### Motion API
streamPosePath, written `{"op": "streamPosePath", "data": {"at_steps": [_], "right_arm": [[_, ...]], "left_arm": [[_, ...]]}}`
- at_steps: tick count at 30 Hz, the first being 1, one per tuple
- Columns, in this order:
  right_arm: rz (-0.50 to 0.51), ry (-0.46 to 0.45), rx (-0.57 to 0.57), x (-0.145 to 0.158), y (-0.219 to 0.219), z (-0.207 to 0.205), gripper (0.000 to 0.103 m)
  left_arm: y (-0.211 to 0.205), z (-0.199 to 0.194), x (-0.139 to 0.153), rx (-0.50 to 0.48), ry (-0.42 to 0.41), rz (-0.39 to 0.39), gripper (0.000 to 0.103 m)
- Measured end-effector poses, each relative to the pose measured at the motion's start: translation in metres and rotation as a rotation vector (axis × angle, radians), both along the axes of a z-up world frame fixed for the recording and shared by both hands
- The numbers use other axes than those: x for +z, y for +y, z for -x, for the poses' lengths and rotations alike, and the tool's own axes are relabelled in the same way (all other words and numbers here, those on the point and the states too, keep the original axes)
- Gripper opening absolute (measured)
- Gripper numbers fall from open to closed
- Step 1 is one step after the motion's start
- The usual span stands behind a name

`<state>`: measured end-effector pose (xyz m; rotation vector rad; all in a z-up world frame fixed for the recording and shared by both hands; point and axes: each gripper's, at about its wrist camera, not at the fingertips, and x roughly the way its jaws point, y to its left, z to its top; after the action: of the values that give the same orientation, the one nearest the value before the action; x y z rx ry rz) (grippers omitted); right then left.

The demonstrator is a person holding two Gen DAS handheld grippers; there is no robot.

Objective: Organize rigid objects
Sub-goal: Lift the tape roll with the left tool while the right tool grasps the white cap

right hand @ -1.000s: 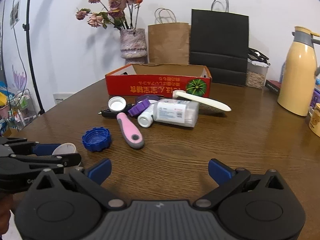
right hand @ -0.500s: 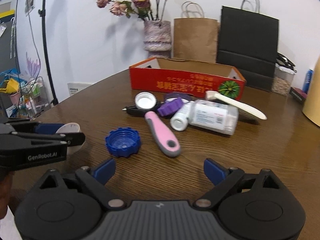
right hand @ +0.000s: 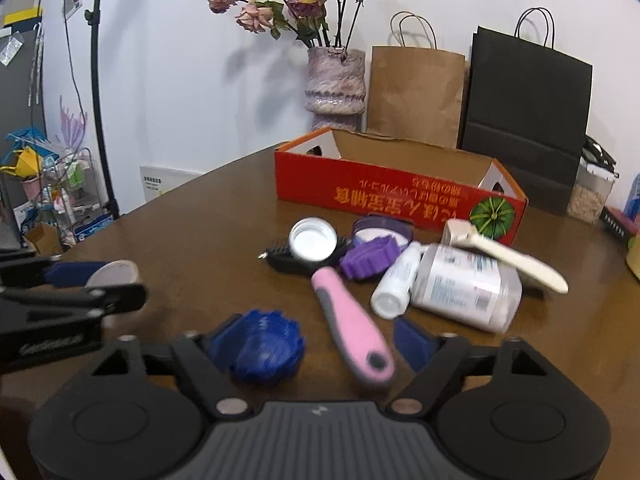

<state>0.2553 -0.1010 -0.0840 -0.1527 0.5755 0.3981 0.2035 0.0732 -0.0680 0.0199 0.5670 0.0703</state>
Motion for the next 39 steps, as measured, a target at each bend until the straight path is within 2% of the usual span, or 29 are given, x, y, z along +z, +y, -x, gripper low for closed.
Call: {"op": "streamPosePath", "data": {"at_steps": [6,9,13,20,25,31,33,39], "right_arm": [[0.039,0.023,0.006,-0.002,0.004,-0.036,0.053],[0.05,0.046,0.027,-0.006,0.007,-0.047,0.05],[0.044,0.051,0.047,-0.009,0.011,-0.054,0.049],[0.017,0.002,0.105,-0.005,0.023,-0.063,0.049],[0.018,-0.023,0.105,-0.005,0.034,-0.079,0.048],[-0.011,0.002,0.099,-0.007,0.037,-0.098,0.048],[-0.019,0.016,0.111,-0.009,0.038,-0.102,0.039],[-0.04,-0.002,0.115,-0.007,0.034,-0.099,0.039]], "left_arm": [[0.003,-0.003,-0.001,0.002,0.003,0.013,0.044],[0.006,-0.005,-0.002,0.006,0.007,0.018,0.044],[0.007,-0.007,-0.003,0.01,0.009,0.021,0.044],[0.007,-0.011,-0.003,0.014,0.006,0.023,0.044],[0.009,-0.015,-0.004,0.024,0.011,0.025,0.044],[0.01,-0.019,-0.002,0.028,0.008,0.026,0.044],[0.01,-0.019,-0.002,0.034,0.007,0.026,0.044],[0.013,-0.024,0.0,0.05,0.006,0.026,0.044]]}}
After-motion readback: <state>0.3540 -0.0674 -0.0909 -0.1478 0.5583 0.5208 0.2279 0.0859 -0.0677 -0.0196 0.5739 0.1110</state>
